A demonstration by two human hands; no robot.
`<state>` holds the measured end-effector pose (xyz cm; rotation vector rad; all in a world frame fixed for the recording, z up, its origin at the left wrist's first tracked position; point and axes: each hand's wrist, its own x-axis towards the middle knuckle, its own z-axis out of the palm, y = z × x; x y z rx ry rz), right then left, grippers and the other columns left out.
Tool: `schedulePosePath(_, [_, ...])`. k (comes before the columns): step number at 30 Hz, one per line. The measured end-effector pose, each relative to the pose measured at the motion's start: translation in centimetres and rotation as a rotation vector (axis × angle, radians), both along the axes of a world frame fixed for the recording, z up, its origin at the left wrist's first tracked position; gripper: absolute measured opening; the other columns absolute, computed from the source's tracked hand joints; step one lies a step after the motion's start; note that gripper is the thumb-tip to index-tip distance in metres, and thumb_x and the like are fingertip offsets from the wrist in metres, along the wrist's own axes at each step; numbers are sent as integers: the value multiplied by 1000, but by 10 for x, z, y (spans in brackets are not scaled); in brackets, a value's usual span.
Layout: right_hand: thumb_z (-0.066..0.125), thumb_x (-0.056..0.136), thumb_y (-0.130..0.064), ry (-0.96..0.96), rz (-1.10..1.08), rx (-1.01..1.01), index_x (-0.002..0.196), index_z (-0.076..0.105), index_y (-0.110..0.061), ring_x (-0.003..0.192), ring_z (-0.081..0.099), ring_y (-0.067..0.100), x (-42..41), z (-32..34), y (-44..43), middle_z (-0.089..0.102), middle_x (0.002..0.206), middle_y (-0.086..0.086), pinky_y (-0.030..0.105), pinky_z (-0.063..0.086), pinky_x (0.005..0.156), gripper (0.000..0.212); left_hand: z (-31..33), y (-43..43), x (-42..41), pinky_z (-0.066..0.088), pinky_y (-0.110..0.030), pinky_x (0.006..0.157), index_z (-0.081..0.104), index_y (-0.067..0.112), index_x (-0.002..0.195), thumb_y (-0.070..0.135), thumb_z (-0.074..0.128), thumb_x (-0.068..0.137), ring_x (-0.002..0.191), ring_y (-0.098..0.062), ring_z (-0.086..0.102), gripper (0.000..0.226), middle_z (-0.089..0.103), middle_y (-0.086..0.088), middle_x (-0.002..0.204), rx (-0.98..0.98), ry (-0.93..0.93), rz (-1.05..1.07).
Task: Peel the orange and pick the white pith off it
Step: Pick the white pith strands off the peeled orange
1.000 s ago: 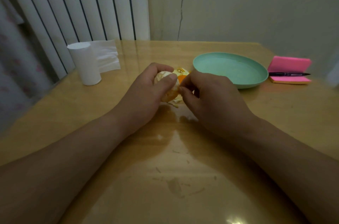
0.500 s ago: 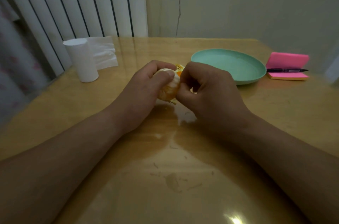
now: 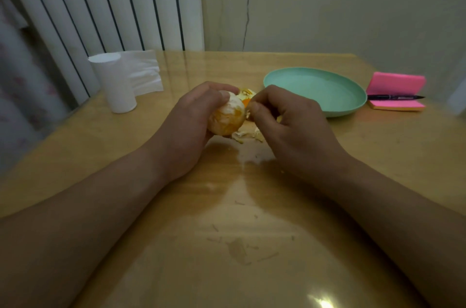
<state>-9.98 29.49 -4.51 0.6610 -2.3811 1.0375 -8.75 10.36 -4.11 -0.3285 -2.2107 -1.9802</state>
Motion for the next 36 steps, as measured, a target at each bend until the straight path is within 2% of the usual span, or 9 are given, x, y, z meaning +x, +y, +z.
schedulePosePath(1, [60, 106, -29, 5, 1, 11, 104, 71, -24, 78, 61, 10, 0, 0, 0, 67, 85, -13, 42, 53, 70, 12, 1, -1, -1, 59, -30, 84, 71, 10, 126, 16, 47, 110, 101, -15, 73, 29, 73, -13, 116, 51, -53, 10])
schedulePosePath(3, [62, 104, -29, 21, 5, 42, 106, 72, -25, 79, 61, 9, 0, 0, 0, 64, 85, -19, 38, 53, 71, 10, 0, -3, -5, 59, -37, 85, 73, 15, 122, 23, 50, 109, 104, -23, 73, 28, 73, -13, 119, 46, -66, 41])
schedulePosePath(8, [67, 102, -37, 30, -10, 135, 112, 73, -27, 83, 61, 5, 1, 1, -1, 65, 90, -20, 30, 54, 74, 16, -1, -2, -6, 61, -37, 88, 73, 24, 122, 30, 53, 109, 105, -19, 72, 24, 72, -3, 116, -48, -50, 57])
schedulePosePath(12, [67, 102, -36, 29, -32, 159, 114, 75, -28, 86, 64, 5, 0, 1, 0, 71, 96, -16, 35, 58, 78, 17, -3, -1, -6, 61, -40, 93, 70, 32, 124, 41, 57, 104, 108, -19, 72, 26, 72, -2, 120, -120, -12, 55])
schedulePosePath(17, [69, 100, -33, 28, -69, 154, 108, 76, -26, 82, 65, 7, 2, 2, -3, 71, 91, -13, 36, 60, 78, 13, -2, 4, -1, 54, -13, 77, 61, 32, 132, 35, 55, 109, 101, 0, 65, 24, 65, 8, 120, -247, 94, 78])
schedulePosePath(22, [74, 94, -32, 54, -59, 58, 89, 67, -23, 71, 61, 10, 7, 5, -6, 66, 77, -9, 36, 56, 65, 12, -2, 9, 3, 54, -13, 77, 58, 28, 135, 29, 54, 110, 101, 0, 64, 26, 62, 9, 119, -266, 161, 60])
schedulePosePath(25, [77, 92, -29, 53, -41, 2, 85, 66, -24, 68, 60, 10, 8, 4, -7, 64, 73, -9, 38, 56, 62, 14, -1, 9, 4, 54, -15, 77, 61, 27, 133, 27, 53, 110, 100, -3, 66, 24, 64, 6, 119, -223, 146, 51])
schedulePosePath(31, [74, 90, -23, 19, -42, -72, 85, 67, -21, 69, 60, 12, 0, 2, 1, 65, 74, -7, 41, 54, 65, 9, -2, 6, 3, 63, -36, 88, 67, 24, 128, 34, 51, 103, 111, -20, 71, 31, 70, -4, 125, -89, 63, 5])
schedulePosePath(36, [61, 102, -28, -88, -40, -38, 88, 70, -24, 69, 58, 10, -7, -2, 5, 69, 78, -6, 37, 49, 62, 17, 3, 6, 0, 61, -35, 81, 70, 7, 124, 23, 46, 109, 104, -24, 73, 32, 76, -16, 118, 341, -207, -14])
